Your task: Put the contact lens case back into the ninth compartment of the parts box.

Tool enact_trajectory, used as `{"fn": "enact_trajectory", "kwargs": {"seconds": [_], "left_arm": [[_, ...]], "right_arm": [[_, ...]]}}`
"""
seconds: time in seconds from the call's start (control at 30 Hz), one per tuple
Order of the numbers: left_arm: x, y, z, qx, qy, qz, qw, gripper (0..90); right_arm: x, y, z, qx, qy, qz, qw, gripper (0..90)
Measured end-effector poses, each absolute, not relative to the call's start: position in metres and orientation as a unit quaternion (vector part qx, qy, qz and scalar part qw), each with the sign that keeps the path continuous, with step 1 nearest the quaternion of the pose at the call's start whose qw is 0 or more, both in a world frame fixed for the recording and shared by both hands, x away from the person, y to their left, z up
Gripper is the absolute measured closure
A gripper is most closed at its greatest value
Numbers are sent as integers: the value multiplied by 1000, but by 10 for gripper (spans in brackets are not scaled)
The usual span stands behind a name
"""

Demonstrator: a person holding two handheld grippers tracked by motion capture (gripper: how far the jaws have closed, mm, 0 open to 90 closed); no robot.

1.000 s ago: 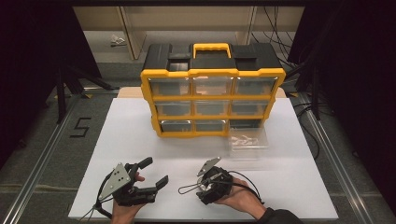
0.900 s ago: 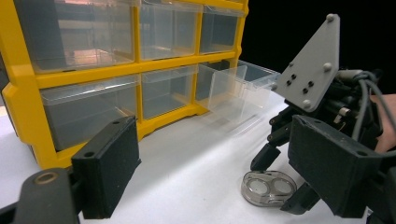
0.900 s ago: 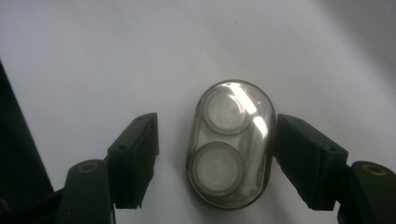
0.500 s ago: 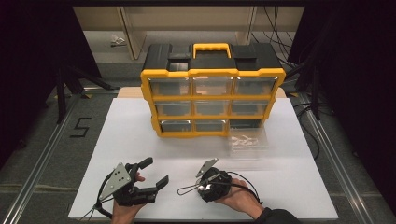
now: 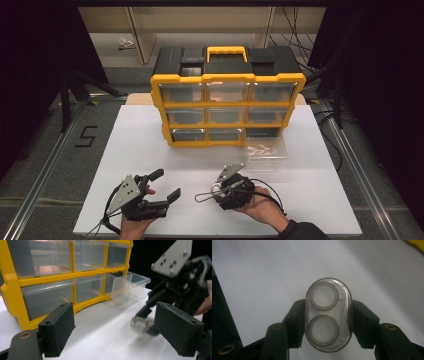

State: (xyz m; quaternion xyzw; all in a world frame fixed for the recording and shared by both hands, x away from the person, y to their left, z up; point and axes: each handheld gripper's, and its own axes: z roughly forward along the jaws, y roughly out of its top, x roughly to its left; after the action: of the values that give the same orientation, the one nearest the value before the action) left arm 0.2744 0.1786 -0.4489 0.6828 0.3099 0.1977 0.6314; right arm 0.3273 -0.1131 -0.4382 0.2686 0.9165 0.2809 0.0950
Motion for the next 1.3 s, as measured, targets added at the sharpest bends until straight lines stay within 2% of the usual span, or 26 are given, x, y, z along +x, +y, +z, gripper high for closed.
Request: {"fn": "enact_trajectory", "kwargs": {"seconds": [0.53,1.3], "left_arm": [[275,179,-449,680,312,198,633,163],[274,181,-449,677,316,199,634,163]], "right_arm": [[340,-156,-394,311,863,378,125,495],[344,-179,-377,327,833,418,156,495]]}}
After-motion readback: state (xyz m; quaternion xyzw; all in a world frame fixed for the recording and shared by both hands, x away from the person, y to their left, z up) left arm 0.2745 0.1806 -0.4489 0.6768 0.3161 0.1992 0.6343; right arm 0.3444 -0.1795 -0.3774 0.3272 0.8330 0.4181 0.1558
